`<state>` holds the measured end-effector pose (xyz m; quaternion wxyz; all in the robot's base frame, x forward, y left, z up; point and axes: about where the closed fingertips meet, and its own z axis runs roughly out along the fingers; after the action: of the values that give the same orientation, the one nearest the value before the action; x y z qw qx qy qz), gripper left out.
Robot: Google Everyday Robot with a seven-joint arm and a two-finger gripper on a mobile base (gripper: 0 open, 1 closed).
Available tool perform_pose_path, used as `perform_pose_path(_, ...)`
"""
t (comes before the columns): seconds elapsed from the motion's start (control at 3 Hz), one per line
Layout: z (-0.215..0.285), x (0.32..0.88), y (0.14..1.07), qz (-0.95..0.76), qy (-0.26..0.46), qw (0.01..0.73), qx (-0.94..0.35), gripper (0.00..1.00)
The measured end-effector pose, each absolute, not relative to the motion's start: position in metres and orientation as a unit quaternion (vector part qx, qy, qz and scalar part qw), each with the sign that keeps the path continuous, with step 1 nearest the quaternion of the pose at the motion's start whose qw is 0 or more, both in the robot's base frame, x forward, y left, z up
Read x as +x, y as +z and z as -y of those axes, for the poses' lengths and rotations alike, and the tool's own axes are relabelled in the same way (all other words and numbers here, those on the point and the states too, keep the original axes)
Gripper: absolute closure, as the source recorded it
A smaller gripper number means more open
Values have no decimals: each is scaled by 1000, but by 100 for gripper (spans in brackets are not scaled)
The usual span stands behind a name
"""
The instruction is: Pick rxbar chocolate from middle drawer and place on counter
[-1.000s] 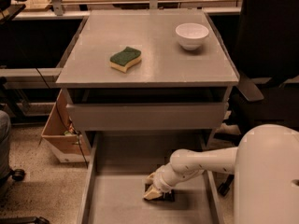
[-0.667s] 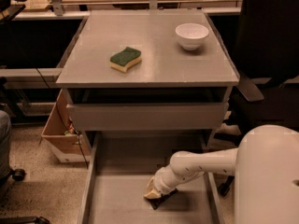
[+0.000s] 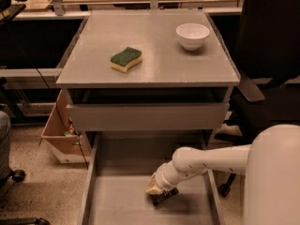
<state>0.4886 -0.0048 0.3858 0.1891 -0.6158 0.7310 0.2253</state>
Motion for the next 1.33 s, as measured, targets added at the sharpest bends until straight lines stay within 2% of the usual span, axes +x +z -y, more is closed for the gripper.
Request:
perform_pose_path(1.0, 58, 484, 512, -738, 195, 198, -616, 100)
perform_pose_path(1.33, 59, 483, 514, -738, 194, 197, -616, 82)
